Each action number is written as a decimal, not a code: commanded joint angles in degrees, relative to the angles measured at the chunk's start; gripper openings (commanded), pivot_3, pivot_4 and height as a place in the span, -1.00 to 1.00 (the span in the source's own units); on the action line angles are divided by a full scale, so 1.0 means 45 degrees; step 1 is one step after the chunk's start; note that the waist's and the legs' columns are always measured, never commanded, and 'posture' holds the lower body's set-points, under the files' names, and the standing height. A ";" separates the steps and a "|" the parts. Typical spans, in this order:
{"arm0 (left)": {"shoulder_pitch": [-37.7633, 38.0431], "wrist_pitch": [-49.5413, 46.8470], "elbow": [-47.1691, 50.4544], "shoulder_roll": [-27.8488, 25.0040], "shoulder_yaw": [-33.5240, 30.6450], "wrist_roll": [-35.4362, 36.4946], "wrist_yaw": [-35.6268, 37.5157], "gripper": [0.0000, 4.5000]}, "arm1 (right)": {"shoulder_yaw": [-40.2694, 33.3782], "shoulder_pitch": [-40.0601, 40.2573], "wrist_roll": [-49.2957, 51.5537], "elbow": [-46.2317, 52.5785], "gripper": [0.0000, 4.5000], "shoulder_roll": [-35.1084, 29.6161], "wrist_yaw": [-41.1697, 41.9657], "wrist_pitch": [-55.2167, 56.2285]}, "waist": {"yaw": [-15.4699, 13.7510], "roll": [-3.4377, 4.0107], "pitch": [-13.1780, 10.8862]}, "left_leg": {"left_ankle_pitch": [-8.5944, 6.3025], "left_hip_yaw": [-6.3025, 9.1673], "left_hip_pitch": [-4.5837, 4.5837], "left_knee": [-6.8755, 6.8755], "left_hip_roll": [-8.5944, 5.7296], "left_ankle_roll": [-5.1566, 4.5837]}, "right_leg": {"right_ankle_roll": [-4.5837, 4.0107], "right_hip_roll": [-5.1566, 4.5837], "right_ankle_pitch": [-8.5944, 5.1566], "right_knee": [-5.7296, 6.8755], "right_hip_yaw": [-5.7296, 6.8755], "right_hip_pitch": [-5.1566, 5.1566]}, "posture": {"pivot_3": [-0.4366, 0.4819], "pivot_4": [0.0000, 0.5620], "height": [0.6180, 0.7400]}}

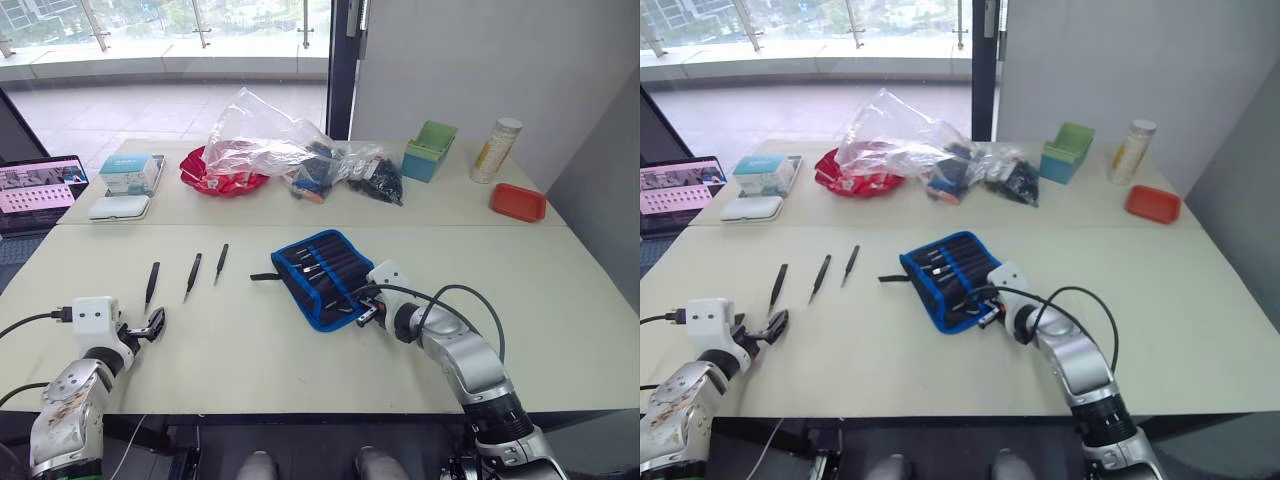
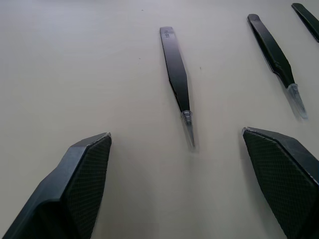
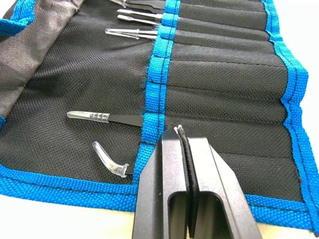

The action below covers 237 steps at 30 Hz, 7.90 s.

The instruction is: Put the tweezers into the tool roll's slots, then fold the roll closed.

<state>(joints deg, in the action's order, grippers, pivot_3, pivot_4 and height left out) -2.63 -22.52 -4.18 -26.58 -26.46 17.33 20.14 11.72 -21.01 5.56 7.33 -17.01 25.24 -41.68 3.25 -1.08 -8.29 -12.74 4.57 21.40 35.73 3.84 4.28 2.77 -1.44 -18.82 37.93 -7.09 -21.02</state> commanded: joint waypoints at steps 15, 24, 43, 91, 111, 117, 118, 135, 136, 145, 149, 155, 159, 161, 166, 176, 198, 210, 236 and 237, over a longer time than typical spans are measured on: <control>-0.1326 -0.0024 -0.1480 0.0185 0.0675 -0.0059 0.0355 -1.00 | 0.0203 0.0245 -0.0182 -0.0508 -1.00 0.0056 -0.0134 -0.0463 | -0.0162 0.0024 0.0015 | 0.0003 -0.0002 0.0001 0.0007 -0.0011 0.0005 | 0.0007 -0.0008 0.0000 -0.0005 -0.0004 0.0009 | -0.05 -0.47 1.00; -0.2997 -0.0277 0.0928 -0.0443 0.0469 0.0921 0.0470 -1.00 | 0.0221 0.0222 -0.0206 -0.0556 -1.00 0.0164 -0.0159 -0.0446 | -0.0117 -0.0174 -0.0052 | 0.0005 0.0006 0.0065 0.0003 0.0014 0.0008 | -0.0013 0.0014 0.0012 0.0003 0.0005 -0.0052 | -0.05 -0.47 1.00; -0.9055 -0.2581 -0.2877 0.2410 0.7000 0.0414 0.4166 -1.00 | 0.0107 0.0426 -0.0344 -0.0148 -1.00 0.0254 -0.0484 -0.0628 | 0.0178 -0.0246 -0.0098 | 0.0010 0.0015 0.0148 0.0002 -0.0006 0.0015 | -0.0061 0.0012 0.0058 -0.0028 0.0005 -0.0088 | -0.05 -0.47 1.00; -0.7146 -0.6744 0.1898 -0.2291 0.8414 0.0396 0.6451 -1.00 | -0.0079 0.0679 -0.0276 -0.0002 -1.00 0.0626 -0.0996 -0.0642 | 0.0127 -0.0172 -0.0148 | 0.0011 0.0011 0.0234 0.0009 -0.0006 0.0014 | -0.0056 0.0009 0.0060 0.0020 -0.0002 -0.0209 | -0.05 -0.47 1.00; -0.9088 -0.8067 0.1321 -0.3065 1.0030 -0.0087 0.7574 -1.00 | -0.0179 0.0933 -0.0236 0.0305 -1.00 0.0775 -0.1326 -0.0740 | 0.0124 -0.0171 -0.0148 | 0.0012 0.0010 0.0240 0.0013 -0.0007 0.0015 | -0.0055 0.0011 0.0060 0.0026 -0.0002 -0.0215 | -0.05 -0.47 1.00; -0.9381 -0.7942 0.1046 -0.2946 1.0385 -0.0232 0.7735 -1.00 | -0.0205 0.1003 -0.0219 0.0338 -1.00 0.0835 -0.1407 -0.0748 | 0.0114 -0.0171 -0.0148 | 0.0012 0.0011 0.0247 0.0012 -0.0007 0.0015 | -0.0056 0.0011 0.0060 0.0027 -0.0002 -0.0222 | -0.05 -0.47 1.00; -0.9447 -0.7908 0.0959 -0.2906 1.0486 -0.0283 0.7767 -1.00 | -0.0211 0.1005 -0.0215 0.0336 -1.00 0.0846 -0.1420 -0.0748 | 0.0114 -0.0171 -0.0148 | 0.0012 0.0010 0.0247 0.0012 -0.0007 0.0015 | -0.0056 0.0011 0.0060 0.0028 -0.0001 -0.0222 | -0.05 -0.47 1.00; -1.0877 -0.6254 -0.1717 -0.0801 1.1003 -0.1591 0.7668 -1.00 | -0.0212 0.1182 -0.0195 0.0650 -1.00 0.0878 -0.1608 -0.0946 | -0.0141 -0.0171 -0.0147 | 0.0015 0.0010 0.0263 0.0037 -0.0014 0.0017 | -0.0055 0.0011 0.0064 0.0035 -0.0001 -0.0226 | -0.05 -0.47 1.00; -1.0917 -0.6214 -0.1736 -0.0729 1.0973 -0.1617 0.7719 -1.00 | -0.0206 0.1188 -0.0195 0.0660 -1.00 0.0881 -0.1611 -0.0952 | -0.0139 -0.0171 -0.0147 | 0.0015 0.0011 0.0265 0.0036 -0.0014 0.0017 | -0.0055 0.0012 0.0064 0.0036 -0.0001 -0.0230 | -0.05 -0.47 1.00; -1.1871 -0.4076 -0.4225 0.0920 1.1491 -0.2668 0.7853 -1.00 | -0.0113 0.1279 -0.0205 0.0847 -1.00 0.0819 -0.1569 -0.1067 | -0.0180 -0.0171 -0.0147 | 0.0016 0.0011 0.0276 0.0046 -0.0019 0.0016 | -0.0056 0.0010 0.0066 0.0036 0.0001 -0.0231 | -0.05 -0.47 1.00; -1.2428 -0.2568 -0.6281 0.1964 1.1558 -0.3290 0.7658 -1.00 | 0.0000 0.1395 -0.0198 0.1036 -1.00 0.0852 -0.1565 -0.1170 | -0.0210 -0.0171 -0.0147 | 0.0016 0.0011 0.0282 0.0047 -0.0021 0.0016 | -0.0056 0.0009 0.0066 0.0035 0.0001 -0.0232 | -0.05 -0.47 1.00; -1.3118 -0.0803 -0.8953 0.2901 1.1172 -0.3975 0.7412 -1.00 | 0.0073 0.1525 -0.0223 0.1235 -1.00 0.0890 -0.1554 -0.1298 | -0.0389 -0.0166 -0.0142 | 0.0017 0.0016 0.0287 0.0070 -0.0039 0.0014 | -0.0046 -0.0001 0.0072 0.0035 -0.0001 -0.0217 | -0.05 -0.47 1.00; -1.3176 -0.0629 -0.9260 0.2878 1.0675 -0.4006 0.7573 -1.00 | 0.0012 0.1572 -0.0242 0.1309 -1.00 0.0892 -0.1580 -0.1354 | -0.0467 -0.0165 -0.0142 | 0.0018 0.0017 0.0285 0.0095 -0.0041 0.0013 | -0.0033 0.0001 0.0078 0.0036 -0.0002 -0.0206 | -0.05 -0.47 1.00; -1.3089 -0.0649 -0.9080 0.2743 1.0441 -0.3969 0.7727 -0.67 | -0.0022 0.1563 -0.0269 0.1277 -1.00 0.0901 -0.1581 -0.1343 | -0.0456 -0.0166 -0.0142 | 0.0018 0.0017 0.0286 0.0096 -0.0041 0.0013 | -0.0032 0.0001 0.0079 0.0037 -0.0003 -0.0204 | -0.05 -0.47 1.00; -1.2655 -0.1188 -0.7766 0.2137 0.9849 -0.3645 0.8183 0.04 | -0.0051 0.1494 -0.0329 0.1114 -1.00 0.0946 -0.1604 -0.1284 | -0.0314 -0.0164 -0.0142 | 0.0018 0.0018 0.0292 0.0071 -0.0037 0.0012 | -0.0034 0.0004 0.0079 0.0042 -0.0002 -0.0226 | -0.05 -0.47 1.00; -1.0102 -0.3209 -0.2443 0.0334 0.8313 -0.2313 0.8495 0.95 | 0.0096 0.1196 -0.0366 0.0670 -1.00 0.1034 -0.1414 -0.1116 | -0.0124 -0.0163 -0.0143 | 0.0018 0.0028 0.0270 0.0061 -0.0036 0.0011 | -0.0039 0.0004 0.0082 0.0156 -0.0003 -0.0250 | -0.05 -0.47 1.00; 0.2704 -0.3336 0.7639 0.1023 -0.1751 0.2058 0.2925 0.95 | 0.0320 0.0660 -0.0336 0.0139 -1.00 0.0279 -0.0198 -0.0953 | 0.0103 -0.0179 -0.0138 | 0.0013 0.0019 0.0207 0.0043 -0.0022 0.0012 | -0.0046 -0.0014 0.0081 0.0182 -0.0001 -0.0229 | -0.05 -0.47 1.00; 0.5662 -0.3196 0.9332 0.1774 -0.2207 0.2811 0.1177 0.95 | 0.0627 0.0525 -0.0336 -0.0128 -1.00 0.0151 0.0271 -0.0792 | 0.0027 -0.0231 -0.0112 | 0.0011 0.0013 0.0181 0.0025 -0.0006 0.0015 | -0.0068 -0.0006 0.0066 0.0025 0.0004 -0.0150 | -0.05 -0.47 1.00; -0.1547 -0.1031 0.0001 0.0951 0.2920 -0.0850 -0.0225 0.95 | 0.0173 0.0506 -0.0467 -0.0030 -1.00 0.0410 -0.0276 -0.0759 | -0.0202 -0.0088 -0.0064 | 0.0013 0.0014 0.0038 0.0017 -0.0016 0.0016 | -0.0059 -0.0004 0.0061 0.0022 0.0008 -0.0016 | -0.05 -0.47 1.00; -0.1804 -0.0896 -0.0352 0.1035 0.3051 -0.0953 -0.0205 0.84 | 0.0186 0.0499 -0.0467 -0.0030 -1.00 0.0408 -0.0278 -0.0755 | -0.0225 -0.0056 -0.0046 | 0.0014 0.0014 0.0035 0.0019 -0.0020 0.0016 | -0.0058 -0.0005 0.0061 0.0021 0.0007 -0.0010 | -0.05 -0.47 1.00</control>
<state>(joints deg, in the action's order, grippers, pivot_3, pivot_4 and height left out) -9.81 -26.49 -1.60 -23.29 -16.44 13.48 18.45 10.80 -19.79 3.52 9.46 -15.33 23.62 -43.01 2.24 -1.34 -8.50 -12.67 4.64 21.55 35.82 3.73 4.35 2.52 -1.47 -18.55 38.03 -7.06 -21.06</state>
